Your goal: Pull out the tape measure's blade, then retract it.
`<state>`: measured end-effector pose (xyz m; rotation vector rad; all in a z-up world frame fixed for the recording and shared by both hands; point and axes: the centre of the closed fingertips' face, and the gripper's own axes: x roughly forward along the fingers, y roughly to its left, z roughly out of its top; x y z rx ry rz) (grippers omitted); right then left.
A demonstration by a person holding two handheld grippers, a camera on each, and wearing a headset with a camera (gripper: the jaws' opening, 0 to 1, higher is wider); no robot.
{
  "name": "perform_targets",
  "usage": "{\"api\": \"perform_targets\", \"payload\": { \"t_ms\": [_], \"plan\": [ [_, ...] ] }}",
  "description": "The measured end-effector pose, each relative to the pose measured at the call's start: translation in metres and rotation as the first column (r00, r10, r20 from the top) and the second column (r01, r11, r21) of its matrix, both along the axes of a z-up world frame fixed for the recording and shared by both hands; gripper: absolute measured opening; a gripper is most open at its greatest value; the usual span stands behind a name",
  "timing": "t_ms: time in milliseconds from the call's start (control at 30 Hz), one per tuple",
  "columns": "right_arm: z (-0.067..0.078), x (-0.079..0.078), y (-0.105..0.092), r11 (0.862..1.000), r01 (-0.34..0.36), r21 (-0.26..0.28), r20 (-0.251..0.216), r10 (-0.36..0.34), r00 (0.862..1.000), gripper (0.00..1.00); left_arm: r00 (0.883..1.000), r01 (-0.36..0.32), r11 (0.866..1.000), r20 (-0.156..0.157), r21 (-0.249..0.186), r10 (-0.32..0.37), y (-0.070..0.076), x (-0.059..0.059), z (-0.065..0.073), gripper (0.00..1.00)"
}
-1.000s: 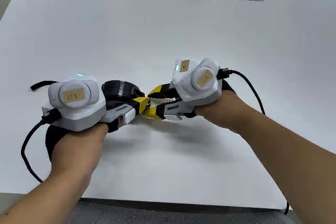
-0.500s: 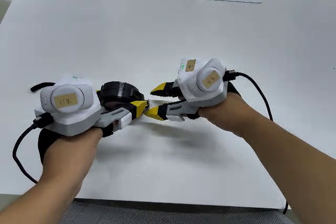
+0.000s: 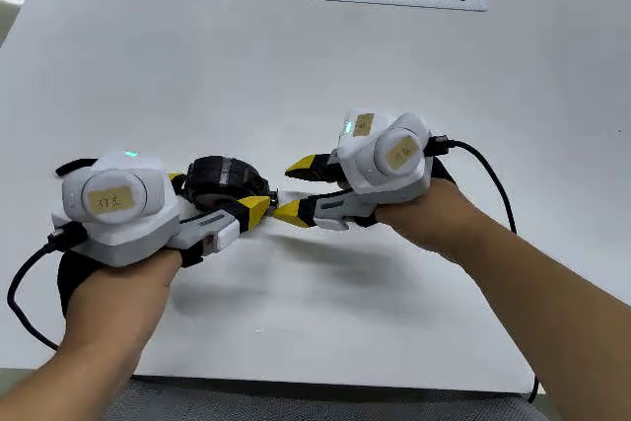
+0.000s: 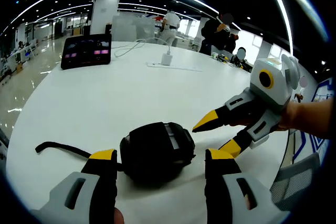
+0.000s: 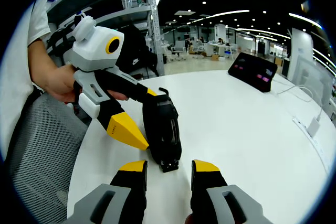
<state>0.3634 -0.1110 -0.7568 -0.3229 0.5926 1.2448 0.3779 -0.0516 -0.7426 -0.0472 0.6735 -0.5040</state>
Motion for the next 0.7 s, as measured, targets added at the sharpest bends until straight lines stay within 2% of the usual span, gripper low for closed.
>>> {"api": "perform_targets", "payload": {
  "t_ms": [200,267,467,700],
  "plan": [
    [0.003,-0.006,-0.011,0.999,0.034,-0.003,0.009,-0.034,0.999,0.35,0.999,0.032,0.999,0.019,0.013,-0.033,0.002,-0.005,0.004,0.65],
    [0.005,-0.008,-0.016,0.999,0.047,-0.005,0.022,-0.047,0.999,0.36,0.998,0.051,0.998,0.03,0.03,-0.052,0.004,-0.007,0.003,0.66],
    [0.013,-0.012,-0.027,0.996,0.094,0.007,0.037,-0.094,0.995,0.39,0.996,0.08,0.996,0.042,0.029,-0.081,0.01,-0.016,0.004,0.67],
    [0.021,-0.018,-0.042,0.99,0.14,0.003,0.046,-0.14,0.989,0.43,0.988,0.142,0.989,0.05,0.05,-0.144,0.018,-0.028,0.006,0.68]
  ]
}}
